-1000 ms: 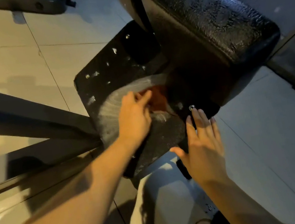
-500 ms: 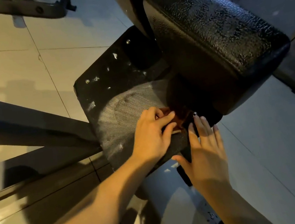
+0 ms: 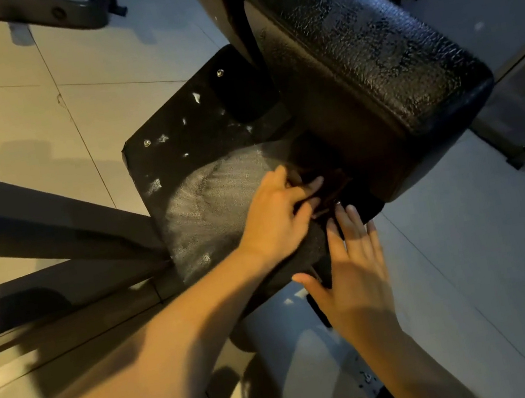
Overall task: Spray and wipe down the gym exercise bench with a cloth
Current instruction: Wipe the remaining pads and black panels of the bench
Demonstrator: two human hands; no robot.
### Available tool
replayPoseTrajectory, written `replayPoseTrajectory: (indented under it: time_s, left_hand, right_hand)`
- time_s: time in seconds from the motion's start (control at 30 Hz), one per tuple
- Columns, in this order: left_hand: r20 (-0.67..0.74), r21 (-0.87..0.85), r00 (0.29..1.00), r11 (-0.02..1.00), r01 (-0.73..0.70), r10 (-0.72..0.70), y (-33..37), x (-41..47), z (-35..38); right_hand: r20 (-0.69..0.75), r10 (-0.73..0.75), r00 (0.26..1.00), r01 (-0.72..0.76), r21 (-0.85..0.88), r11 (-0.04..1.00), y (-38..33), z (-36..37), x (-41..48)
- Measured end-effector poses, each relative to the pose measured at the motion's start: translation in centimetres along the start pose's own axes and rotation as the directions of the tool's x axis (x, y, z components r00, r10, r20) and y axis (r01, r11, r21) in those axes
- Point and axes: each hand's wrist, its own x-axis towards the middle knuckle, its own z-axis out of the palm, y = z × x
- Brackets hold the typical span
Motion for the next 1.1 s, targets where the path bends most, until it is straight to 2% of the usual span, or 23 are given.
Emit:
replayPoseTrajectory:
  time_s: [0.03,0.07,0.1,0.17,0.23,0.3,0.4,0.47,0.5,0.53,0.57,0.63,0.7,0.73,0.83,0.9,1.0,1.03,1.1]
  left_hand:
    - [0.000,0.045,1.000,0.999,-0.019,0.019,-1.0,0.2,-0.5]
    - [-0.045,0.083,0.999,0.996,0.020,-0.016,-2.2,0.4,-1.0]
    - [-0.129,0.114,0.987,0.987,0.113,-0.098,-3.6,0.7,-1.6]
    - [-0.258,0.130,0.919,0.932,0.339,-0.299,-6.0,1.3,-2.8]
    - [-0.278,0.101,0.875,0.894,0.436,-0.395,-5.9,1.0,-2.6]
    - [-0.253,0.065,0.907,0.930,0.362,-0.335,-3.2,0.0,-1.5]
    - [-0.101,-0.002,0.990,0.995,0.097,-0.097,1.1,-2.5,0.6]
    - [-0.002,0.003,0.999,0.999,-0.047,0.047,1.1,-3.0,0.3]
    - [0.003,0.042,0.997,0.996,-0.074,0.074,0.1,-2.7,-0.2]
    - [-0.028,0.085,0.998,0.995,-0.046,0.048,-1.1,-2.5,-0.7]
    - [-0.097,0.118,0.995,0.992,0.044,-0.032,-2.5,-2.2,-1.2]
    - [-0.237,0.118,0.935,0.947,0.298,-0.264,-5.4,-1.6,-2.6]
    - [-0.269,0.051,0.862,0.887,0.459,-0.430,-6.6,-1.5,-3.1]
    - [-0.260,0.040,0.853,0.877,0.478,-0.453,-5.8,-1.7,-2.8]
    - [-0.200,-0.031,0.929,0.950,0.312,-0.312,-0.3,-4.1,-0.5]
    - [-0.079,-0.085,0.987,0.987,0.136,-0.143,2.6,-6.2,0.4]
    - [0.033,-0.012,0.999,1.000,-0.026,0.027,0.6,-6.0,-0.9]
    - [0.012,0.024,1.000,1.000,-0.003,0.003,-0.8,-5.8,-1.5]
    - [-0.122,0.061,0.975,0.979,0.195,-0.186,-3.7,-5.5,-2.8]
  right_hand:
    - [0.012,0.004,1.000,-0.004,0.011,1.000,0.1,-0.1,-0.1]
    - [0.020,0.000,1.000,0.000,0.002,1.000,0.2,-0.1,-0.1]
    - [0.026,-0.016,1.000,0.017,-0.022,1.000,0.6,-0.1,0.0]
    - [0.024,-0.041,0.999,0.042,-0.074,0.996,1.0,-0.1,0.1]
    - [0.011,-0.046,0.999,0.047,-0.113,0.992,1.1,0.1,0.1]
    - [-0.027,-0.048,0.998,0.045,-0.103,0.994,1.0,0.2,0.2]
    - [-0.095,-0.064,0.993,0.060,-0.040,0.997,1.1,0.4,0.1]
    - [-0.121,-0.060,0.991,0.060,-0.007,0.998,1.3,0.6,0.0]
    - [-0.130,-0.054,0.990,0.054,-0.003,0.999,1.3,0.6,0.0]
    - [-0.137,-0.041,0.990,0.041,-0.008,0.999,1.3,0.7,-0.1]
    - [-0.135,-0.028,0.990,0.025,-0.022,0.999,1.3,0.7,0.0]
    - [-0.107,-0.020,0.994,0.011,-0.082,0.997,1.4,0.6,0.1]
    - [-0.083,-0.028,0.996,0.015,-0.159,0.987,1.3,0.6,0.1]
    - [-0.077,-0.034,0.996,0.020,-0.175,0.984,1.4,0.6,0.1]
    - [-0.090,-0.059,0.994,0.040,-0.195,0.980,1.3,0.2,0.4]
    - [-0.138,-0.082,0.987,0.059,-0.161,0.985,1.4,0.1,0.5]
    - [-0.123,-0.070,0.990,0.052,-0.145,0.988,1.5,0.3,0.5]
    - [-0.105,-0.062,0.993,0.046,-0.150,0.988,1.6,0.4,0.5]
    - [-0.093,-0.059,0.994,0.046,-0.139,0.989,1.5,0.4,0.4]
